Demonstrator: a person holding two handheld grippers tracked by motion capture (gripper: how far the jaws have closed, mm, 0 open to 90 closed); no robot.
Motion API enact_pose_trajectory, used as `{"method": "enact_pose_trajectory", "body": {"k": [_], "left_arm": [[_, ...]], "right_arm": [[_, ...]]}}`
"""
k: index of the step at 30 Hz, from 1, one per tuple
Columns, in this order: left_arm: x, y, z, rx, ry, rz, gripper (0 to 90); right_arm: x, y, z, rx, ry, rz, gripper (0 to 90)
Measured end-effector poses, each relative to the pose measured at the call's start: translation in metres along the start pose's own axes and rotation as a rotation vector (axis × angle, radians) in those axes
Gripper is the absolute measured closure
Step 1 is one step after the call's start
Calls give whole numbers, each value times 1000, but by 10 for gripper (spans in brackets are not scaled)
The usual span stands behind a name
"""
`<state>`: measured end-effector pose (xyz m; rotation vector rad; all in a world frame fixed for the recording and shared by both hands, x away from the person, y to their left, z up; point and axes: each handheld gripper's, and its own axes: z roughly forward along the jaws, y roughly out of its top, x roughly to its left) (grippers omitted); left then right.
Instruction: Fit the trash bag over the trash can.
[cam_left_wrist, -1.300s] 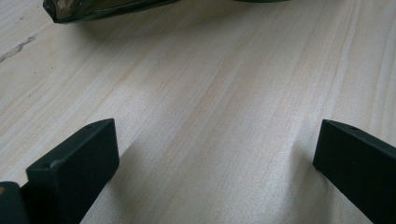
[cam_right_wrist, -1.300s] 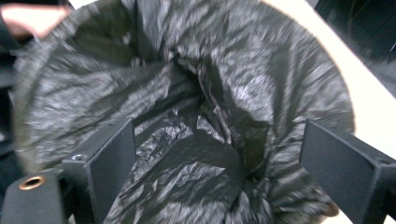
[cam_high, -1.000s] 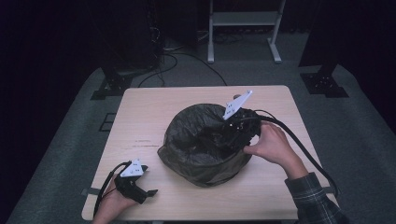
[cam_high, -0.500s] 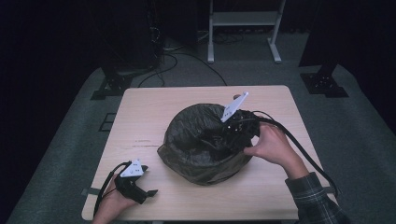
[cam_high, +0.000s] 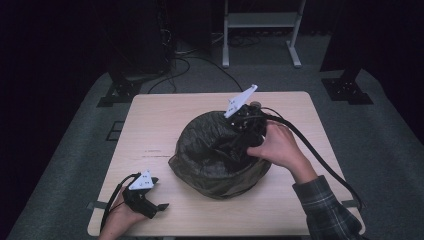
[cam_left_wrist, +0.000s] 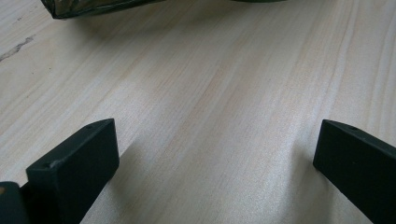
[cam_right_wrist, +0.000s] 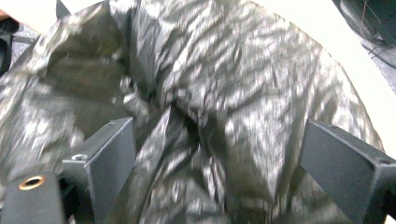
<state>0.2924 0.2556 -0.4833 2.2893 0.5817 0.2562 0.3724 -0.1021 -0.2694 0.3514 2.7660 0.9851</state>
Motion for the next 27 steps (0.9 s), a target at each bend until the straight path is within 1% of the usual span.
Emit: {"method": "enact_pose_trajectory", "body": {"k": [3, 7, 8, 9, 13, 15, 17, 19, 21, 23, 24, 26, 27], "left_arm": [[0, 0, 0, 0, 0, 0, 0], [0, 0, 0, 0, 0, 0, 0], [0, 0, 0, 0, -1, 0, 0], [0, 0, 0, 0, -1, 0, 0], [0, 0, 0, 0, 0, 0, 0], [0, 0, 0, 0, 0, 0, 0], [0, 0, 0, -1, 1, 0, 0], [0, 0, 0, -1, 1, 0, 0], [0, 0, 0, -1, 0, 0, 0], [0, 0, 0, 0, 0, 0, 0], [0, 0, 0, 0, 0, 0, 0], [0, 0, 0, -1, 1, 0, 0], [0, 0, 0, -1, 0, 0, 0]], "right_arm": [[-2, 12, 11, 0, 8, -3, 94], [-5, 21, 26, 3, 22, 2, 94], [-6, 22, 29, 14, 23, 7, 94], [-8, 25, 36, 32, 12, 4, 94], [-12, 30, 54, 65, 16, 17, 94], [-15, 29, 63, 93, 13, 32, 94], [-19, 26, 71, 132, -2, 49, 94], [-20, 26, 78, 161, -11, 58, 94], [-19, 27, 83, 189, -22, 42, 94], [-19, 27, 87, 221, -28, 49, 94], [-19, 27, 89, 234, -36, 44, 94], [-17, 26, 89, 239, -37, 42, 94], [-17, 27, 88, 230, -34, 39, 94]]}}
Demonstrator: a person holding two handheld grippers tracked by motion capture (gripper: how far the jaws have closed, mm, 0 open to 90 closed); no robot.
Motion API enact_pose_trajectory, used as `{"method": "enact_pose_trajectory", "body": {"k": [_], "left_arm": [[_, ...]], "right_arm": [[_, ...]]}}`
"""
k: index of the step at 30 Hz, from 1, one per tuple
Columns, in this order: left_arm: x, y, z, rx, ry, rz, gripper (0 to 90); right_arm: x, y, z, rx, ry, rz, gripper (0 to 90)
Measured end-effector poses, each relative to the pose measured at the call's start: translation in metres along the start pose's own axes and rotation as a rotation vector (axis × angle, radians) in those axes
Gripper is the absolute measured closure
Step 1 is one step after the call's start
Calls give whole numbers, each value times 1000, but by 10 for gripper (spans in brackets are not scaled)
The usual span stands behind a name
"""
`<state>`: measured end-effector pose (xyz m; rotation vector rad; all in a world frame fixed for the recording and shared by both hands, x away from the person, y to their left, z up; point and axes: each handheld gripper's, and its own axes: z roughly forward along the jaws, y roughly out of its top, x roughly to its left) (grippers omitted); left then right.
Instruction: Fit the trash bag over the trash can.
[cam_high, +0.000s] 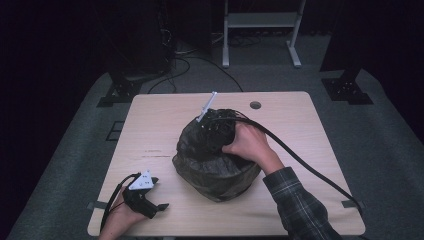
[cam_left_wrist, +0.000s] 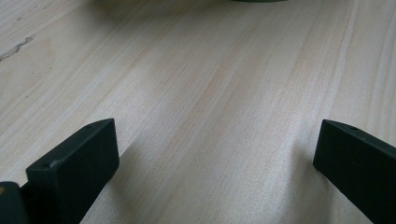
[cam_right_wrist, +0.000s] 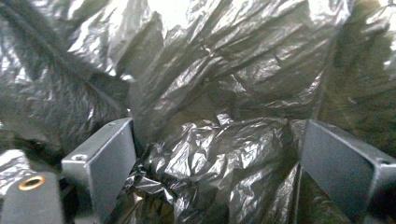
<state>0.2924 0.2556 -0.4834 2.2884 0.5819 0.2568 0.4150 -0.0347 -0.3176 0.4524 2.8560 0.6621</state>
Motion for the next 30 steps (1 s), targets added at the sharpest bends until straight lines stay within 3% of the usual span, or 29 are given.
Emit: {"method": "enact_pose_trajectory", "body": {"k": [5, 8, 11, 14, 20, 25, 30], "left_arm": [[0, 0, 0, 1, -1, 0, 0], [0, 0, 0, 0, -1, -1, 0], [0, 0, 0, 1, 0, 1, 0], [0, 0, 0, 1, -1, 0, 0], [0, 0, 0, 1, -1, 0, 0], [0, 0, 0, 0, -3, 0, 0], [0, 0, 0, 0, -3, 1, 0]], "right_arm": [[3, -1, -15, -60, 5, -9, 94], [6, -2, -30, -125, 26, -9, 94], [16, 2, -40, -155, 34, -20, 94], [31, 10, -44, -172, 43, -61, 94], [49, 21, -24, -112, 56, -90, 94], [51, 23, 2, -25, 74, -98, 96], [50, 23, 17, 70, 109, -89, 96]]}}
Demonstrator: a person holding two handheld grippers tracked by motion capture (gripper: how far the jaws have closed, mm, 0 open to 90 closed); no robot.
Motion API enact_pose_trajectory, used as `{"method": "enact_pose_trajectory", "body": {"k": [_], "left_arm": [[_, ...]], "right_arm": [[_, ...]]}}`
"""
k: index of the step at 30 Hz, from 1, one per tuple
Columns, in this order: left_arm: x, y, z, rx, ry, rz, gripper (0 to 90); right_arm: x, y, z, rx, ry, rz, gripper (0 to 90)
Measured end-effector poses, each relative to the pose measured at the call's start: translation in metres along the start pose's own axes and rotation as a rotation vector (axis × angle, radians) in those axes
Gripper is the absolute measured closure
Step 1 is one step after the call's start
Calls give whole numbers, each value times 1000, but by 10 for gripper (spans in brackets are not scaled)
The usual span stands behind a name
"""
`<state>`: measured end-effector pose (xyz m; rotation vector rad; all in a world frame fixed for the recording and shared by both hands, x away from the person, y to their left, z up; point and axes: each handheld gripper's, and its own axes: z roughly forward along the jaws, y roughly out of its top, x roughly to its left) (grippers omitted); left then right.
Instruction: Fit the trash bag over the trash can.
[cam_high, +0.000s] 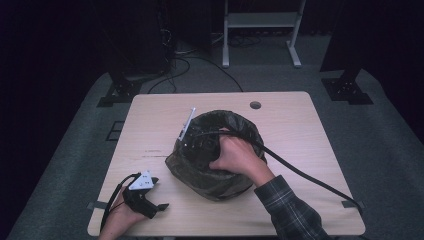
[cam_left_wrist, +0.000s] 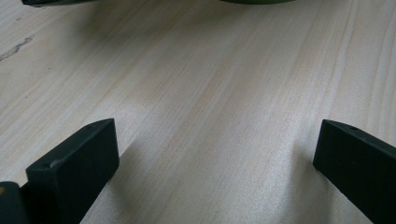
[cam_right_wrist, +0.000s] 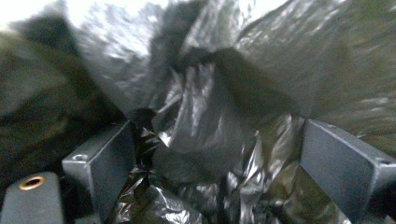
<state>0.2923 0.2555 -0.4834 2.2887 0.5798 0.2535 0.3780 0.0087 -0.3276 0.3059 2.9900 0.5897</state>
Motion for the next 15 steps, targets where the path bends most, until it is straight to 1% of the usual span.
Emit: {"method": "enact_pose_trajectory", "body": {"k": [1, 3, 5, 7, 10, 13, 14, 15], "left_arm": [[0, 0, 0, 0, 0, 0, 0], [0, 0, 0, 0, 0, 0, 0], [0, 0, 0, 0, 0, 0, 0], [0, 0, 0, 0, 0, 1, 0], [0, 0, 0, 1, 1, 1, 0], [0, 0, 0, 1, 0, 1, 0], [0, 0, 0, 1, 0, 1, 0], [0, 0, 0, 1, 0, 1, 0]], "right_arm": [[0, 0, 0, 3, -1, 0, 96], [1, 0, -3, -23, -4, -2, 96], [1, -1, -10, -62, -14, -3, 96], [1, -2, -17, -83, -27, -7, 96], [1, -5, -30, -129, -43, -2, 96], [1, -9, -45, -166, -53, 14, 96], [0, -11, -50, -179, -63, 7, 96], [1, -13, -54, -187, -67, 11, 96]]}}
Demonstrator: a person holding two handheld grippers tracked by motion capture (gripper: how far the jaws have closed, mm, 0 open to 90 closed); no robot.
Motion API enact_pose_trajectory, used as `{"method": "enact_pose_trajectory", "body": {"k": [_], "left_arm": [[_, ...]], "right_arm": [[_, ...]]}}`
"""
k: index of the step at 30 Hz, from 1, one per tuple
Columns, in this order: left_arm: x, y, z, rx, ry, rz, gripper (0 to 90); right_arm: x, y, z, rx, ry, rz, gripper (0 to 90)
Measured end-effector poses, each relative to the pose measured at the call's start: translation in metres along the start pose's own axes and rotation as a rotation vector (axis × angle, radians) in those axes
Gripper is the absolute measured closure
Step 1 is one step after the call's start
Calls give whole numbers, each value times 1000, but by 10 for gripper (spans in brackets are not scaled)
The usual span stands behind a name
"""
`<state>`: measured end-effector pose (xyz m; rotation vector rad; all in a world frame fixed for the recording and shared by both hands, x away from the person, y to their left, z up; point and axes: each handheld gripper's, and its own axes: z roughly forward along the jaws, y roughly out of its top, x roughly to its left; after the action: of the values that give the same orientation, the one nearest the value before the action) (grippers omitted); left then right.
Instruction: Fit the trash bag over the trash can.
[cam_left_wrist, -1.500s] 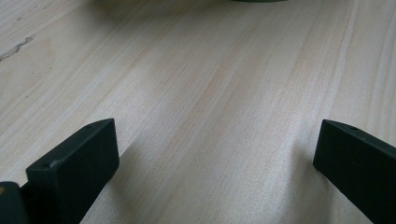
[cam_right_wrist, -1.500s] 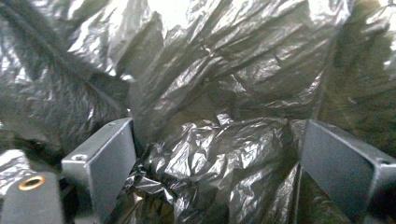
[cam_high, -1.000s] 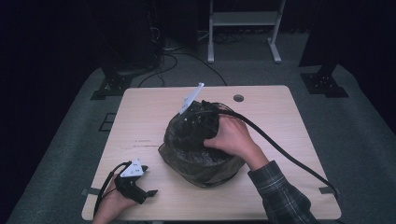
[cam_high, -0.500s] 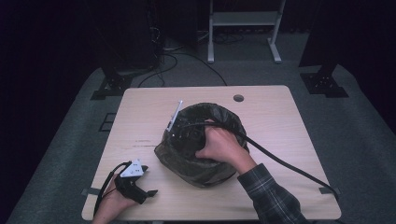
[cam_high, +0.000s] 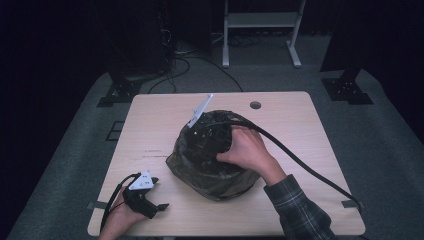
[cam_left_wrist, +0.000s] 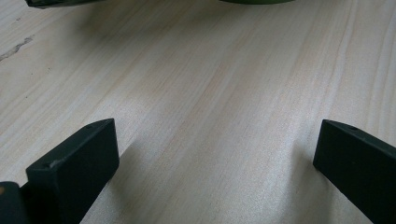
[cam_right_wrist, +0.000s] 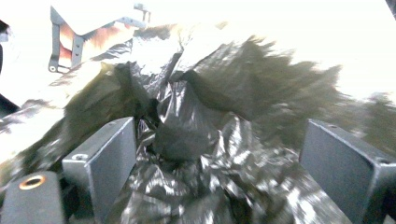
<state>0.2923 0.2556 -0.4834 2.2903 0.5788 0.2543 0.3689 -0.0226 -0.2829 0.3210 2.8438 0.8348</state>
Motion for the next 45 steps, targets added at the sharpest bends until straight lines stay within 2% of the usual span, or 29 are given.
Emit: {"method": "enact_pose_trajectory", "body": {"k": [4, 6, 11, 18, 22, 28, 34, 38, 45], "left_arm": [[0, 0, 0, 0, 0, 0, 0], [0, 0, 0, 0, 0, 0, 0], [0, 0, 0, 0, 1, 1, 0], [0, 0, 0, 0, 1, 0, 0], [0, 0, 0, 0, 0, 0, 0], [0, 0, 0, 0, 0, 0, 0], [0, 0, 0, 0, 0, -1, 0], [0, 0, 0, 1, 0, 0, 0], [0, 0, 0, -1, 1, 0, 0]], "right_arm": [[0, -7, -18, -40, -30, -10, 96], [-1, -14, -27, -79, -33, 1, 96], [-6, -32, -48, -120, -61, 27, 96], [-11, -63, -77, -174, -105, 60, 96], [-14, -87, -89, -199, -132, 98, 96], [-18, -120, -100, -225, -154, 149, 96], [-18, -153, -109, -279, -163, 203, 96], [-17, -179, -107, -310, -167, 245, 96], [-16, -231, -92, -363, -186, 323, 96]]}}
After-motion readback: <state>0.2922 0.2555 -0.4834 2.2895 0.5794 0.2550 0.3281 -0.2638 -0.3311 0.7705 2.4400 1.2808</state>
